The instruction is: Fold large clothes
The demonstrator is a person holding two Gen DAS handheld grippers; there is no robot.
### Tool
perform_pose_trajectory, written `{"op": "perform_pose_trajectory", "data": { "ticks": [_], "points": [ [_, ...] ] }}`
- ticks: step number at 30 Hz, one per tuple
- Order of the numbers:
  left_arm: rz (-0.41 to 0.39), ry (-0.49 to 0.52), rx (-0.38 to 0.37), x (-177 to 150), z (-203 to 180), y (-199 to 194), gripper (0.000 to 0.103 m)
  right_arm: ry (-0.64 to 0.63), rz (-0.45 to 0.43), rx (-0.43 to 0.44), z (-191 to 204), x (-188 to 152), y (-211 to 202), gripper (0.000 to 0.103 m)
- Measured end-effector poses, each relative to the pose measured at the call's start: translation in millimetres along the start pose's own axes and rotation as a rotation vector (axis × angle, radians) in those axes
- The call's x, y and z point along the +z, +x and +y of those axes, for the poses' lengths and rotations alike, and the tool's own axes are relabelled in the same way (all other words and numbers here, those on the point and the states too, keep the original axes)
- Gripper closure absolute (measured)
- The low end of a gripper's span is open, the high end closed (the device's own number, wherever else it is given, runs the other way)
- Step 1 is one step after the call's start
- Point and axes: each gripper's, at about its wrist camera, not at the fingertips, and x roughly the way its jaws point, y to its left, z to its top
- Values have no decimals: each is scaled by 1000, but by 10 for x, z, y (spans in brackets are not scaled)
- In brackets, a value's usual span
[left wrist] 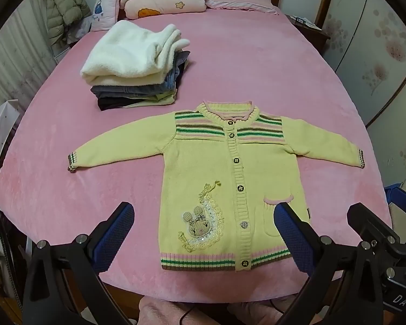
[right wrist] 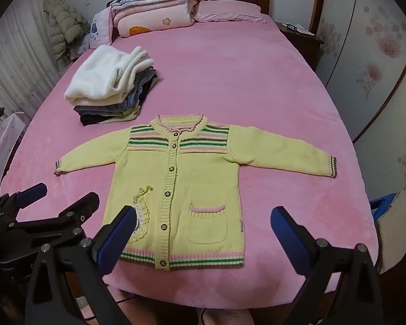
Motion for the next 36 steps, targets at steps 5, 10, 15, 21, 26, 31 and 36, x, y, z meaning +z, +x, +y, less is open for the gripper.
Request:
{"op": "perform_pose_trajectory", "data": {
  "ticks": [5,10,15,21,26,31,36],
  "points": [
    [-4,1,3,8,58,-47,1,0,-3,2,33,5,-23,3],
    [-5,4,8,23,95,-79,1,3,-1,5,82,21,-56,3],
    [-5,5,8,23,113,-100,1,4,-3,6,114,27,-79,3],
    [-2,5,9,35,128,-125,1,7,-6,5,124,29,-90,3],
    [-11,17,11,51,140,-152,1,19,-11,5,160,44,-126,3],
    [-16,22,17,64,146,-172,1,15,-18,0,157,70,-152,3],
    [-18,28,15,76,153,-178,1,17,-21,-4,163,76,-159,3]
  ]
}}
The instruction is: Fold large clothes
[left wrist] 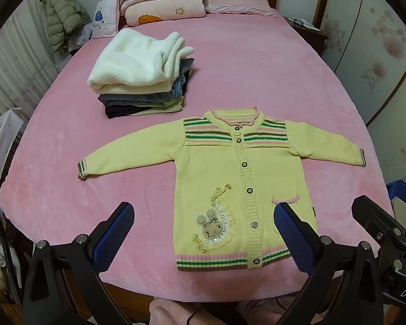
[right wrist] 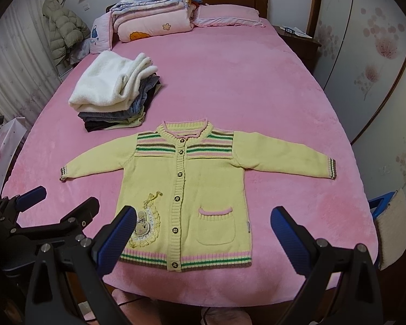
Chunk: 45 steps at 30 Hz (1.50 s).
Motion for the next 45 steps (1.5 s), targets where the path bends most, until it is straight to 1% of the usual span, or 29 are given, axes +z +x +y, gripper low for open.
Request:
{"op": "perform_pose_trajectory", "data": {
  "ticks": [14,26,32,39,41,45],
  "points": [
    [-7,19,-9,55,35,-3,1,10,-6,-15,7,16,-43,3],
    [-19,40,-32,118,109,-34,1,29,-19,-40,77,38,-125,3],
    [-18,61,-62,166,150,-30,1,47,-30,-62,144,50,-164,3],
    [-41,87,-136,280,209,-42,1,92,-42,-106,194,49,-188,3],
    [-43,100,-157,318,213,-34,1,108,-46,-126,207,46,-200,3],
    [-60,150,-173,431,159,-48,1,132,-73,-167,221,59,-265,3]
  ]
}}
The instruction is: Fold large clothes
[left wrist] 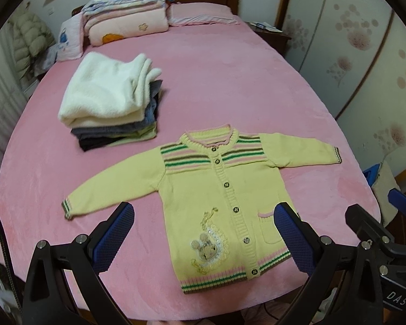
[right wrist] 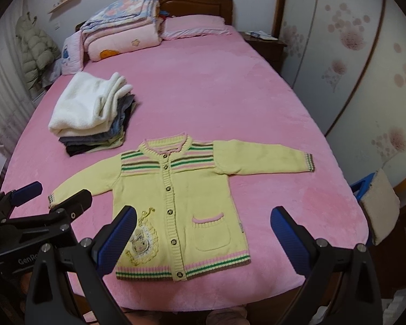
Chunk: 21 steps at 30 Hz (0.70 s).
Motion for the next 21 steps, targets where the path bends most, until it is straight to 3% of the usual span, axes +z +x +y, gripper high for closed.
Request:
{"op": "perform_pose_trajectory", "data": {
  "ticks": [8,12,21],
  "points": [
    [-26,71,-24,283,-123,18,1,34,-57,-66,-85,159,-132,3],
    [-39,100,-72,419,-241,20,1,77,-58,-83,-219,206,-139,3],
    [-15,134,-135,707,-804,278,1,197,-50,-95,-880,304,42,4]
  ]
}}
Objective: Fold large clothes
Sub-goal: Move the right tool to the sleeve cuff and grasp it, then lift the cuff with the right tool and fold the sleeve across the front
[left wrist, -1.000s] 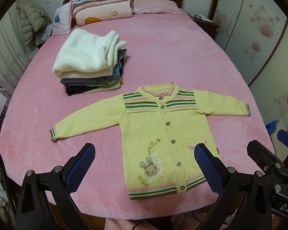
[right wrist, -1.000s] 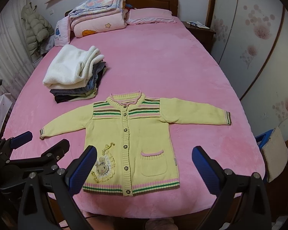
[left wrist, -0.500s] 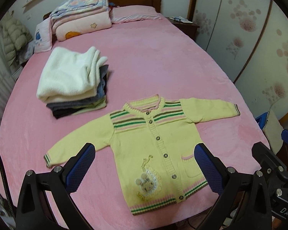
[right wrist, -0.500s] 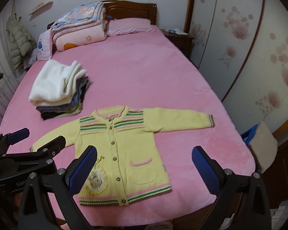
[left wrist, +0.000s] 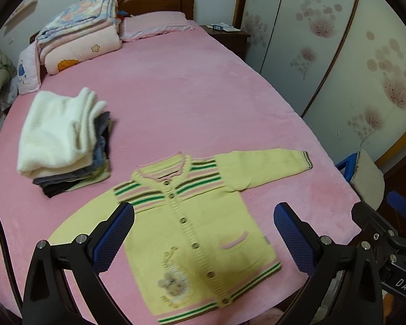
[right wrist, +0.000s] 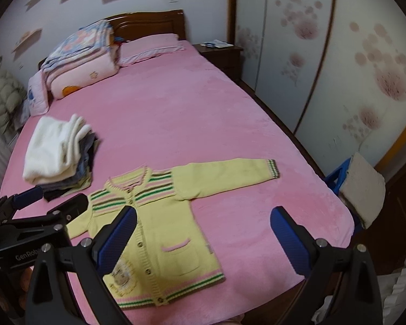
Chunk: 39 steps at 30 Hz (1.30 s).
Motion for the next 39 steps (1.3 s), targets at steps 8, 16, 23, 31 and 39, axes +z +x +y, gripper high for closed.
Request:
{"op": "perform_pose_trajectory", "data": {
  "ticks": [8,16,23,31,39],
  "points": [
    [-6,-13,48,330,-531,688,1,74,63,59,-879,245,836,17],
    [41,-126,106,407,-907,1732,1,167,212,119,-1720,374,2195,27],
    [98,-161,126,380,-1062,2429,1,240,297,108,-2127,401,3164,28],
    [136,-220,152,331,-995,2853,1,285,362,103,-2307,310,3768,39],
    [151,-293,169,208,-813,2801,1,164,358,181,-2077,338,3727,91]
  ]
}}
